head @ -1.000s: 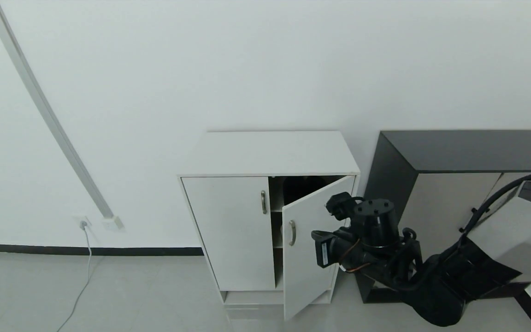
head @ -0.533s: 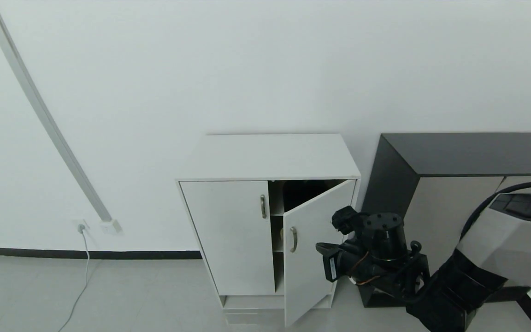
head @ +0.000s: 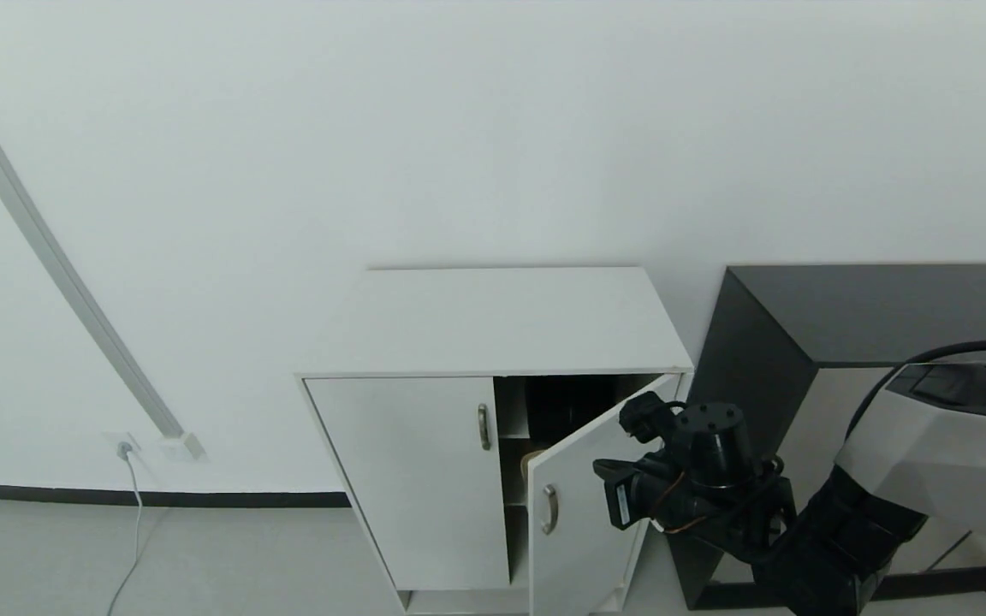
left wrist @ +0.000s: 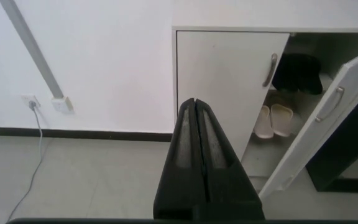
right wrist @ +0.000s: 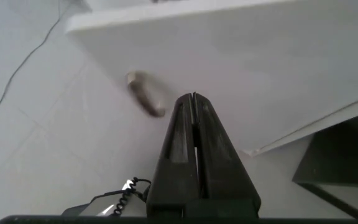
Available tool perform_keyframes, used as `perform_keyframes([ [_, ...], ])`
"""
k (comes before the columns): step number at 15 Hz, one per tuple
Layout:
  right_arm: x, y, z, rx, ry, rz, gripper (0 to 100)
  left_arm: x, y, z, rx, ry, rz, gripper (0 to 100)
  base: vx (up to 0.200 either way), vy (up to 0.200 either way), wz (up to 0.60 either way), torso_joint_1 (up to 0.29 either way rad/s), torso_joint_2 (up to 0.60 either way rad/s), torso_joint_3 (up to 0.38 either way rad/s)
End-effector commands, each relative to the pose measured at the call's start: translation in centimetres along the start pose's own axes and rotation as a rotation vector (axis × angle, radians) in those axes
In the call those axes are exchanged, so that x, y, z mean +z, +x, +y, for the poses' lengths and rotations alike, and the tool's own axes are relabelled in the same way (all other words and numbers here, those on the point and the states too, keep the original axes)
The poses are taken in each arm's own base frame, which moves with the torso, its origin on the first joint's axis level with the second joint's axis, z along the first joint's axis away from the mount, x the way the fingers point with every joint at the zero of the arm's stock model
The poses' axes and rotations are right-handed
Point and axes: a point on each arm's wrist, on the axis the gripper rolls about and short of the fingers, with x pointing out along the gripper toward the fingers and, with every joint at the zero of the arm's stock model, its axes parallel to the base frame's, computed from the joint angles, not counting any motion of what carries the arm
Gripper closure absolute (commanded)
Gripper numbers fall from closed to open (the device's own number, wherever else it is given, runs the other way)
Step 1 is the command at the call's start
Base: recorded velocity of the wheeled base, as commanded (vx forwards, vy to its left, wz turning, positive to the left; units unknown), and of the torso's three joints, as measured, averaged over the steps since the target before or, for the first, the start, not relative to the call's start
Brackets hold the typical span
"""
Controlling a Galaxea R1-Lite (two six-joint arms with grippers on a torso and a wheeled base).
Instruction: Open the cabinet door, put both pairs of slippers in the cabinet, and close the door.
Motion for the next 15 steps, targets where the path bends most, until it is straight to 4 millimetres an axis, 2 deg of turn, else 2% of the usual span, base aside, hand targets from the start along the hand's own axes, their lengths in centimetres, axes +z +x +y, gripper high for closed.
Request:
perform_keyframes([
  [1,0.1,-0.1,0.2,0.004,-0.001,-0.001,100,0.0,0.0,0.0,0.001,0.0,0.001,100,0.0,0.0,0.0,0.0,0.0,0.0],
  [8,0.1,0.4,0.1,0.003,0.001,-0.006,100,0.0,0.0,0.0,0.001,0.0,0.001,100,0.0,0.0,0.0,0.0,0.0,0.0],
  [13,0.4,2.4,-0.3,-0.013,0.018,-0.034,100,0.0,0.0,0.0,0.001,0.0,0.001,100,0.0,0.0,0.0,0.0,0.0,0.0],
  [15,0.7,3.5,-0.5,-0.082,0.049,-0.064,100,0.0,0.0,0.0,0.001,0.0,0.001,100,0.0,0.0,0.0,0.0,0.0,0.0],
])
